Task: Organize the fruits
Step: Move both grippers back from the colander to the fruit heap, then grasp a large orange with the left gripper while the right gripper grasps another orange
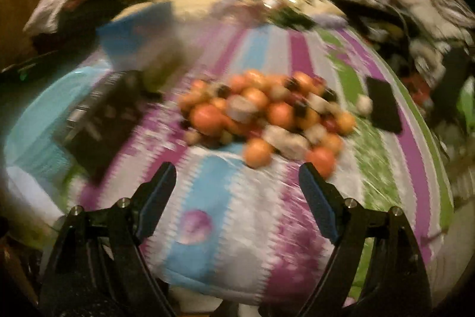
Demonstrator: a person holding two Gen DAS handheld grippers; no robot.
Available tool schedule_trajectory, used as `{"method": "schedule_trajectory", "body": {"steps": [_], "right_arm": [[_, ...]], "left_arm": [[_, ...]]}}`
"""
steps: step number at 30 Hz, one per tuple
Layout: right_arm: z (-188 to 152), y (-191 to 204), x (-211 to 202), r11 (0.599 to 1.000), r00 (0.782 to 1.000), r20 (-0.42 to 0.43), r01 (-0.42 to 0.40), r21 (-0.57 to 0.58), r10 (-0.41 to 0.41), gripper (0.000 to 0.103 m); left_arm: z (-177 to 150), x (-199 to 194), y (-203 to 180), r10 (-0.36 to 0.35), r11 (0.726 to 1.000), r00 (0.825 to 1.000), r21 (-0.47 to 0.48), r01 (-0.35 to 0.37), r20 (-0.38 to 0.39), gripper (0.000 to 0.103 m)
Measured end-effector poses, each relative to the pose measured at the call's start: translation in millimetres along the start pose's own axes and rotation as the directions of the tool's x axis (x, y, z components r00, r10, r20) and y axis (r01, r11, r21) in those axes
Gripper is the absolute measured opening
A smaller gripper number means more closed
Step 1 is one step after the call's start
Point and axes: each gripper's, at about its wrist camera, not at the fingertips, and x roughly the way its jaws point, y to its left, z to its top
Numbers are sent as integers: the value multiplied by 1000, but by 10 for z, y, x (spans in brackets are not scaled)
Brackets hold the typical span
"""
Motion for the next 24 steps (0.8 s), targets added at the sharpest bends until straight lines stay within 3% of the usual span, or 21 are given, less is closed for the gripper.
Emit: {"method": "schedule_trajectory", "body": {"steps": [6,12,15,21,24], "right_arm": [[-132,-442,39,996,999,-28,36,84,-34,85],[-258,-824,100,986,998,-56,35,163,-27,84],[-285,-938,117,981,998,-58,21,191,-10,84],[-245,-1016,261,983,997,-73,-21,185,35,84],[-221,-1039,360,983,995,-87,-32,178,48,80]], "left_arm": [[-202,831,-375,-152,988,977,-58,145,-146,79],[-519,1476,-630,-215,974,937,-128,187,-274,70],[-587,1694,-693,-216,973,927,-144,180,-305,70],[-631,1964,-739,-183,979,932,-142,145,-313,70],[-662,2052,-813,-162,985,930,-107,134,-329,57]]}}
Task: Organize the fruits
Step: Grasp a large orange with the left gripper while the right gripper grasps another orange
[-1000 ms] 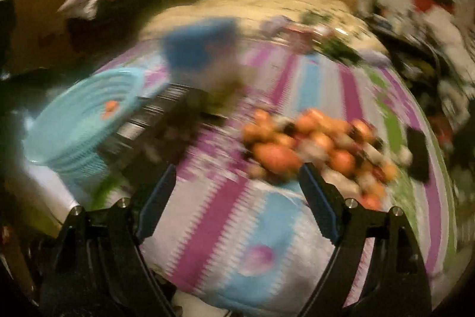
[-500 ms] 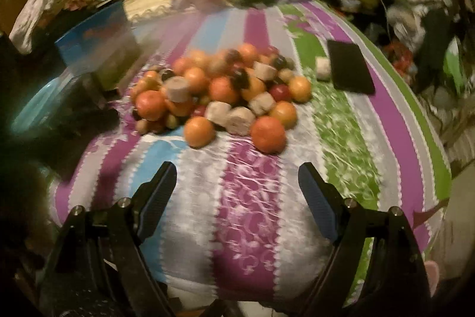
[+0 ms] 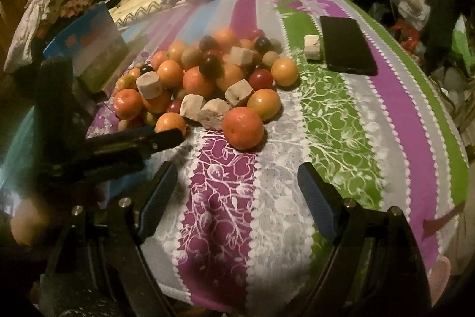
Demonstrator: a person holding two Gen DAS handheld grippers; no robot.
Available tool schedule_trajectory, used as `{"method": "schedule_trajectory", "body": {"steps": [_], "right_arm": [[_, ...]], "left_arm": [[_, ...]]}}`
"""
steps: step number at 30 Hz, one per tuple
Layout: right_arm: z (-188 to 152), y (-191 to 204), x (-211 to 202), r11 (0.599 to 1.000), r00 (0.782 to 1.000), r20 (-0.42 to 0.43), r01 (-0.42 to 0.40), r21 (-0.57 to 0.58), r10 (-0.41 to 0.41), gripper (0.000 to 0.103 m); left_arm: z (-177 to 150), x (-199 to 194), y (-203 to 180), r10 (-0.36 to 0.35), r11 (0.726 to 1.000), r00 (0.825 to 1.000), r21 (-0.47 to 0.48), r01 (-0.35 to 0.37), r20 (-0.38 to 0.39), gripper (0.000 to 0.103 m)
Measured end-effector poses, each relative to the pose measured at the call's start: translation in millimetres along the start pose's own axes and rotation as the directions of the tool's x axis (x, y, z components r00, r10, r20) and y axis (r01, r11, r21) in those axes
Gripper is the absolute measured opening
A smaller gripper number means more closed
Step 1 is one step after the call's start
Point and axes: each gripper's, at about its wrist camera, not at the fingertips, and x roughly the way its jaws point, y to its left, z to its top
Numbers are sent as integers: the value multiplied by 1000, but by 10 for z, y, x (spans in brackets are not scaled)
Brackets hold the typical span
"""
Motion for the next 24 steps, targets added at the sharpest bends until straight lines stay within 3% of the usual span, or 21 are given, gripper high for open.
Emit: {"method": "schedule_trajectory", "body": {"steps": [3,6,14,19,24], "right_arm": [[50,-49,104,1000,1000,-16,-13,4,13,68],[119,-110,218,1000,999,-33,-24,4,24,61],[242,-155,526,1000,997,-75,-26,8,26,60],[216,-40,593,1000,997,-79,6,-22,-8,40],[200,12,514,999,996,-82,46,-8,-46,38]], "left_arm": [[-13,34,-51,-7,1000,1000,24,7,7,42],[-11,-15,-87,6,999,1000,41,-7,15,42],[-52,-163,78,14,1000,1000,-13,-14,1,42],[-55,-184,106,29,999,1000,-22,-29,-6,42],[-29,-229,46,73,997,997,-14,-74,-31,42]]}}
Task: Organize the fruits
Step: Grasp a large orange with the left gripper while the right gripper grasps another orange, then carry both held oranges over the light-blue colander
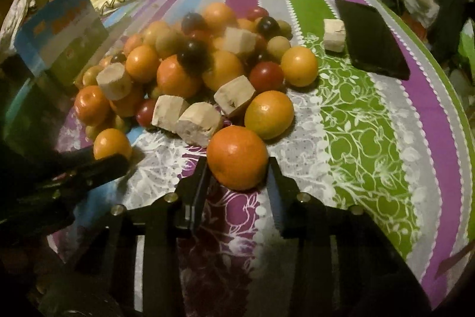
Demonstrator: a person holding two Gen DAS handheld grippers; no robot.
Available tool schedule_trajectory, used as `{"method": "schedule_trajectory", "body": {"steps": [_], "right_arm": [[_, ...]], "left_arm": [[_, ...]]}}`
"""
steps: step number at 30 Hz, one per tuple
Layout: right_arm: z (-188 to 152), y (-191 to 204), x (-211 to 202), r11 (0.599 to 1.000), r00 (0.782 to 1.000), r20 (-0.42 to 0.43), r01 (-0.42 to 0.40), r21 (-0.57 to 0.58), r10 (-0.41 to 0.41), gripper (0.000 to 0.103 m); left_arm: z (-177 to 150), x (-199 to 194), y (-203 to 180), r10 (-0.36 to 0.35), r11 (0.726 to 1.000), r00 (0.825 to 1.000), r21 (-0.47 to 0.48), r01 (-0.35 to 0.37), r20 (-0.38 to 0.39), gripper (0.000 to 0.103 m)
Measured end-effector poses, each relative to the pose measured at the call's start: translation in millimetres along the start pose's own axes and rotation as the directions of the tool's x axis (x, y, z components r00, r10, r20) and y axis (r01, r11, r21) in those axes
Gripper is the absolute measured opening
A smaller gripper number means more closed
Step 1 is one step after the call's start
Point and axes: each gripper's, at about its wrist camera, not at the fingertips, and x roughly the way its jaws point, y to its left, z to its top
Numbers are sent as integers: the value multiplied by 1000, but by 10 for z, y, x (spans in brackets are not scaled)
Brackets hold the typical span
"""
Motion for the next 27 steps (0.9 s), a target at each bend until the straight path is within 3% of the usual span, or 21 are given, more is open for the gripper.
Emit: {"method": "schedule_trajectory", "body": {"steps": [5,11,15,21,27], "right_arm": [[76,35,-312,999,997,49,51,7,-52,38],[288,254,-807,995,982,171,88,-38,-80,38],[432,488,-1107,993,966,251,89,-78,-66,38],[599,883,-1437,987,932,359,96,-133,-42,38],[687,1238,-1589,980,912,409,91,-175,-12,38]], "left_arm": [[87,-336,-16,70,998,996,2,-70,47,42],[253,-982,102,146,989,977,-48,-140,154,42],[341,-1460,180,191,981,949,-86,-175,250,42],[368,-2079,295,260,965,890,-132,-227,374,42],[291,-2451,470,293,954,865,-179,-240,408,42]]}}
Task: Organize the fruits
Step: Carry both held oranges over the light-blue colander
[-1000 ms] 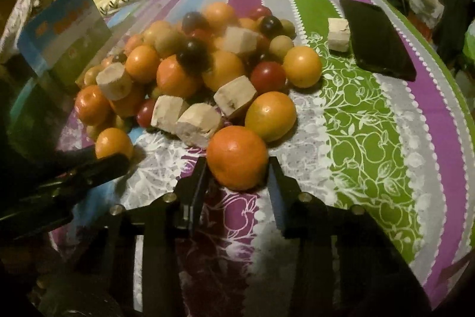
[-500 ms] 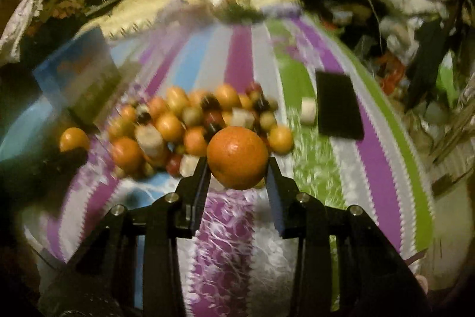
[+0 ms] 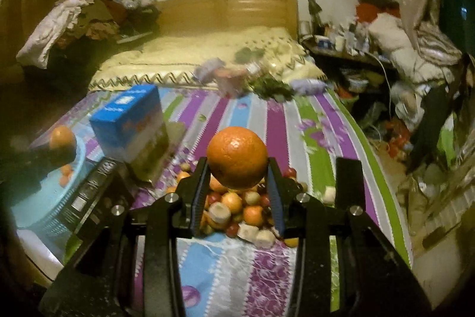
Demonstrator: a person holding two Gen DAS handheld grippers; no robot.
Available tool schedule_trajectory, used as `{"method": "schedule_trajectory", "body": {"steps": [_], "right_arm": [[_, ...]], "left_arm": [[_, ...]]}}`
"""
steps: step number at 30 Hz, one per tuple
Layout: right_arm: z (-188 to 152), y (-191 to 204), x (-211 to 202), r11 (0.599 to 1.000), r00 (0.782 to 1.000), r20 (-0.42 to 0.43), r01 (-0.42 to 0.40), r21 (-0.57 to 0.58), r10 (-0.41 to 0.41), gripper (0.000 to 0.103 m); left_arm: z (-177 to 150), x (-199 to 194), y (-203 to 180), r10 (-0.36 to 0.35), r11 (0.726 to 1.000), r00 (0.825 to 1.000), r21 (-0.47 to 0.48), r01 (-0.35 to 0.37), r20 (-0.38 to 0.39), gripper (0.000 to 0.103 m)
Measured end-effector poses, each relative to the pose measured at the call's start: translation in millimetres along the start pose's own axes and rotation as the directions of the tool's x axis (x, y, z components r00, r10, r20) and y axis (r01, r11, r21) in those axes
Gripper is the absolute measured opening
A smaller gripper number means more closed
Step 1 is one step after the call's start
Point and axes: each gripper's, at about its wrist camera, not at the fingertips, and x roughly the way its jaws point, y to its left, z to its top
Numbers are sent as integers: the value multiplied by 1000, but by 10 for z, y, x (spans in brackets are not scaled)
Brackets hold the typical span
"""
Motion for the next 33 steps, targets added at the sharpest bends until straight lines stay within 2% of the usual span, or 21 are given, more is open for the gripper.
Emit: {"method": "schedule_trajectory", "body": {"steps": [15,26,33], "right_arm": [[163,920,9,990,993,-4,-118,-76,118,38],[266,1685,137,964,973,-40,-230,-134,226,38],[295,2228,249,939,952,-74,-307,-155,299,38]], "left_arm": [[98,-432,828,91,992,995,-89,-88,37,42],[115,-526,1690,182,970,983,-169,-177,17,42],[80,-541,2192,235,948,972,-222,-230,-4,42]]}}
